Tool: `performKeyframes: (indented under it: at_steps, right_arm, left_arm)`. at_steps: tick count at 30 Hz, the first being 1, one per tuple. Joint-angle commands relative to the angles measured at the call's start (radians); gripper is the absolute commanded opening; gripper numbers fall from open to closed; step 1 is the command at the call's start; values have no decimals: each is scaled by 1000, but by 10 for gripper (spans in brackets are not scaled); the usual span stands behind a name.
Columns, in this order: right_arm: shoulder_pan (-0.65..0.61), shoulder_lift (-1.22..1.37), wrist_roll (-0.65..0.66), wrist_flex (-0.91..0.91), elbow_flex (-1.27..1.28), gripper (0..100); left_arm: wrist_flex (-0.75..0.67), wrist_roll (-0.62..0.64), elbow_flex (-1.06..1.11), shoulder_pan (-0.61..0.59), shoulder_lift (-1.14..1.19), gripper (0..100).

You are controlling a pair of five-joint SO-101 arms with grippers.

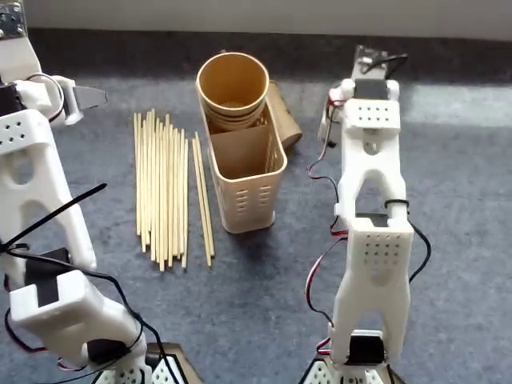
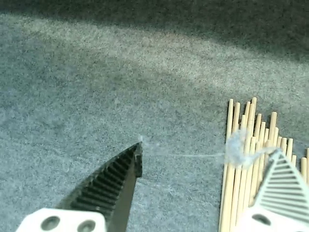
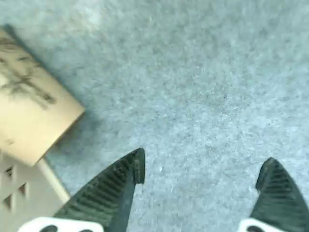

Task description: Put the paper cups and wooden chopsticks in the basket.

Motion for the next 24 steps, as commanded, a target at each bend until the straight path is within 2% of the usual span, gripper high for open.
performKeyframes:
  at_steps: [1,5,8,11,14,17,20,24]
  right_arm:
    - [-12,-243,2,77,-16,353]
    - [10,-475,11,174,-16,353]
    - [70,-673,51,180,-2,353]
    - [131,-839,87,179,127,353]
    - [139,-984,127,174,334,353]
    - [139,-1138,141,96,579,353]
    - [137,-1316,144,-68,911,353]
    - [127,-1509,221,-375,1409,353]
  left_arm:
    - [14,-3,-4,77,-36,393]
    - [146,-3,-39,176,-47,393]
    - [348,-6,-179,232,-45,393]
    - [543,-74,-265,283,-33,393]
    - [534,-140,-111,302,-5,393]
    - [516,-192,2,303,73,393]
    - [509,-196,4,291,153,393]
    - [506,-190,-81,278,170,393]
